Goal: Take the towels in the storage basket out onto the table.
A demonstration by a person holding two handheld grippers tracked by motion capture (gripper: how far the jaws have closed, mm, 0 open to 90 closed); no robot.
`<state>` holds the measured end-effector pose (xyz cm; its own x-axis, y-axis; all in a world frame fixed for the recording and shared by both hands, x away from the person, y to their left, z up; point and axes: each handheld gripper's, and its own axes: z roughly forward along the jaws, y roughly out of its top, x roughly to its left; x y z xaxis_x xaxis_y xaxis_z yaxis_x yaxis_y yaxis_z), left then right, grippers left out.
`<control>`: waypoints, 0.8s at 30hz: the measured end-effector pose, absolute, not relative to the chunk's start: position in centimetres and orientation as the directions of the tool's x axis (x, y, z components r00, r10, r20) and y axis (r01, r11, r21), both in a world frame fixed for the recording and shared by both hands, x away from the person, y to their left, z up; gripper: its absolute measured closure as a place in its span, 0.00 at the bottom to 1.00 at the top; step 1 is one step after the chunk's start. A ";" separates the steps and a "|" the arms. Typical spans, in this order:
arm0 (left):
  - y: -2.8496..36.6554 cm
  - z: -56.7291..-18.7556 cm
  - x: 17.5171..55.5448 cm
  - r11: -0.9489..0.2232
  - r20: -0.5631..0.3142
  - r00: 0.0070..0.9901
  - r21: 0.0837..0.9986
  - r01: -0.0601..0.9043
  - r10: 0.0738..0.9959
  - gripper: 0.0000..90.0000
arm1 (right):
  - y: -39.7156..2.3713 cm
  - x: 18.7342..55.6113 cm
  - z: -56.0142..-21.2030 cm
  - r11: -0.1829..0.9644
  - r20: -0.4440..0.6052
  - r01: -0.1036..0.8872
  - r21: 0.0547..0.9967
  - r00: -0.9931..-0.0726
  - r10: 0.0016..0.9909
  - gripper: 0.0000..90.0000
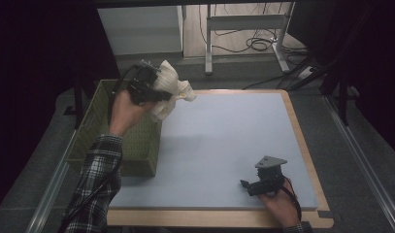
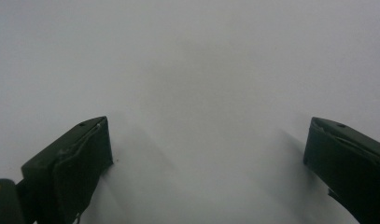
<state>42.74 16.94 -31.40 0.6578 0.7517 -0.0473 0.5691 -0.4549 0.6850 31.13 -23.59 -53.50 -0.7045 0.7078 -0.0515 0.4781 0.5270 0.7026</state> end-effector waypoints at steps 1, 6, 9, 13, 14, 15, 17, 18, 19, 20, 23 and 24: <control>16.2 -31.7 42.8 -0.459 -0.056 0.671 0.688 0.563 0.739 0.81 | -23.6 31.1 -53.5 0.528 -0.053 0.477 0.703 -0.705 0.707 0.01; 14.8 -32.2 42.8 -0.479 -0.058 0.696 0.685 0.549 0.715 0.81 | -23.6 31.1 -53.5 0.528 -0.052 0.478 0.703 -0.705 0.708 0.01; 13.2 -32.9 42.6 -0.490 -0.064 0.717 0.687 0.536 0.694 0.81 | -23.6 31.1 -53.5 0.528 -0.052 0.478 0.702 -0.705 0.708 0.01; 11.6 -33.7 42.7 -0.511 -0.068 0.740 0.681 0.525 0.669 0.81 | -23.6 31.1 -53.5 0.528 -0.052 0.478 0.702 -0.705 0.708 0.01; 11.6 -33.7 42.7 -0.511 -0.068 0.740 0.681 0.525 0.669 0.81 | -23.6 31.1 -53.5 0.528 -0.052 0.478 0.702 -0.705 0.708 0.01; 10.9 -34.2 42.8 -0.522 -0.068 0.749 0.675 0.521 0.659 0.81 | -23.6 31.1 -53.5 0.527 -0.052 0.478 0.702 -0.705 0.708 0.01; 10.2 -34.6 42.9 -0.527 -0.072 0.756 0.674 0.518 0.651 0.81 | -23.6 31.1 -53.5 0.527 -0.052 0.478 0.702 -0.704 0.708 0.01; 9.8 -34.8 42.9 -0.529 -0.073 0.759 0.673 0.516 0.647 0.80 | -23.6 31.1 -53.5 0.527 -0.052 0.478 0.702 -0.705 0.708 0.01; 9.5 -35.0 42.9 -0.534 -0.073 0.763 0.671 0.514 0.642 0.80 | -23.6 31.1 -53.5 0.527 -0.052 0.478 0.702 -0.705 0.708 0.01; 9.5 -35.0 42.9 -0.534 -0.073 0.763 0.671 0.514 0.642 0.80 | -23.6 31.1 -53.5 0.527 -0.052 0.478 0.702 -0.705 0.708 0.01; 8.1 -35.7 42.9 -0.541 -0.080 0.779 0.675 0.502 0.622 0.80 | -23.6 31.1 -53.5 0.527 -0.050 0.479 0.702 -0.704 0.708 0.01; 8.1 -35.7 42.9 -0.541 -0.080 0.779 0.675 0.502 0.622 0.80 | -23.6 31.1 -53.5 0.527 -0.050 0.479 0.702 -0.704 0.708 0.01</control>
